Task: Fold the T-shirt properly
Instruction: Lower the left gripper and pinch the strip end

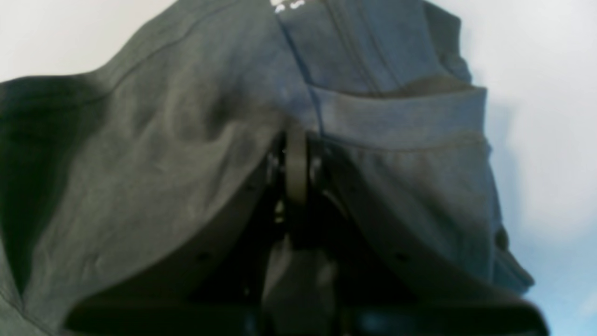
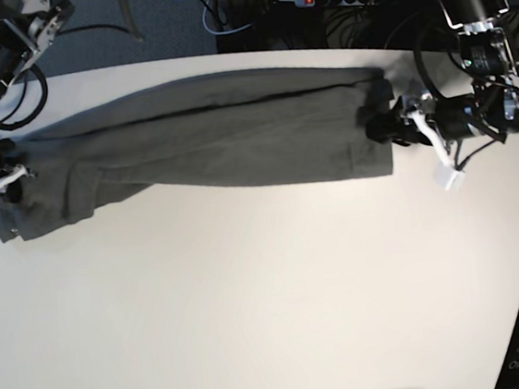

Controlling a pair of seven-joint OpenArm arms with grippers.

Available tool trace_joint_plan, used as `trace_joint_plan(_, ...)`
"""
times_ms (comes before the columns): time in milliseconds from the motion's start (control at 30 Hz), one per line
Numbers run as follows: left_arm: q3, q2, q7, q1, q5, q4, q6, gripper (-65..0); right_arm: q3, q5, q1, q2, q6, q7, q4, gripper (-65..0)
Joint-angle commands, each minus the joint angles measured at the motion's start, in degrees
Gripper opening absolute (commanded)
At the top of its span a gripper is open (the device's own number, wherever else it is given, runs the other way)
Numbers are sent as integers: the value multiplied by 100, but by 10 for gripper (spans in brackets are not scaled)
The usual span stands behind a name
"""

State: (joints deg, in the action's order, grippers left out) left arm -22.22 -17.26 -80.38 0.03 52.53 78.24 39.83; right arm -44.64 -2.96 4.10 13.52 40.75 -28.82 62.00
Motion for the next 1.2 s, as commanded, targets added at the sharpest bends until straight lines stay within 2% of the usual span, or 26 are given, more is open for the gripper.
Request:
trace_joint_plan(0,-24,-107,38,-78,114,66,17,-302,12,599,-80,-20,-75,-718,-77,-644)
trace_joint_plan(300,-51,-169,38,-69,114,-602,17,-303,12,599,-98,-29,-75,-718,-77,-644)
trace_joint_plan(600,-60,-178,38,-69,114,-672,17,-303,12,599,-107,-38,-75,-718,-77,-644)
trace_joint_plan(667,-86,-283,38,-78,140,-672,17,-303,12,599,-107,-38,-75,-718,-77,-644)
trace_joint_plan(833,-508,-327,38,-78,114,-681,17,-303,12,599,-107,-29,-75,-718,-77,-644)
trace_joint_plan(1167,-508,-160,38,-113,140,-690,17,-303,12,599,-89,-38,-75,-718,-77,-644)
